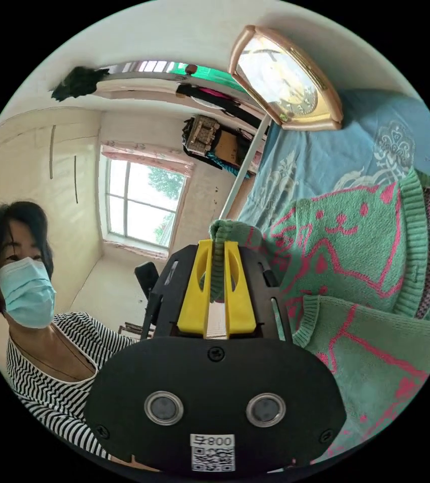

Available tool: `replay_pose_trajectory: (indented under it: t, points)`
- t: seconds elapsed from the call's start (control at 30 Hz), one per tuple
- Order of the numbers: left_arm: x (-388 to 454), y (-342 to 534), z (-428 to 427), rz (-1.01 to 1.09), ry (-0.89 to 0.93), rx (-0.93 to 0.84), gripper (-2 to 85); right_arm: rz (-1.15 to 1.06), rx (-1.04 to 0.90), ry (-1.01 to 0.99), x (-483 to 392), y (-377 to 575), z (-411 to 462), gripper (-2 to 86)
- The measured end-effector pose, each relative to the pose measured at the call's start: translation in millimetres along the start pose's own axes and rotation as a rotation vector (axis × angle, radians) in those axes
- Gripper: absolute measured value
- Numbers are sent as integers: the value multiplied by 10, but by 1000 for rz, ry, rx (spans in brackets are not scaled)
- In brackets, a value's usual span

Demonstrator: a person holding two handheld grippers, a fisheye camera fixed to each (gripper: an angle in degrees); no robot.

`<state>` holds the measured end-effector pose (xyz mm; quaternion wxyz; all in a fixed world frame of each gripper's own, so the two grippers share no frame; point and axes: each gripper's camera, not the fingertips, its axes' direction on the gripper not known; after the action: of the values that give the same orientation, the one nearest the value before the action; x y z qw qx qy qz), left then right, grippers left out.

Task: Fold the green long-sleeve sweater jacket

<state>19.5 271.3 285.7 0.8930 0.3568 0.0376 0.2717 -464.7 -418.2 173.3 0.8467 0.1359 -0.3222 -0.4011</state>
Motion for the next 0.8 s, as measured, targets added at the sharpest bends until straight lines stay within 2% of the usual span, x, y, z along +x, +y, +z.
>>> replay_pose_trajectory:
  t: [0.13, 0.33, 0.57, 0.8]
  points:
    - [523, -379, 889, 107, 102, -53, 35, -10, 81, 61, 61, 182, -695, 28]
    - [921, -421, 2294, 141, 209, -222, 33, 154, 157, 184, 552, 756, -1524, 25]
    - [1091, -314, 3337, 125, 227, -353, 32, 283, 212, 180, 1058, 1232, -1955, 25]
    - [1282, -415, 4253, 191, 171, -453, 37, 310, 163, 310, 1327, 1315, -2236, 27]
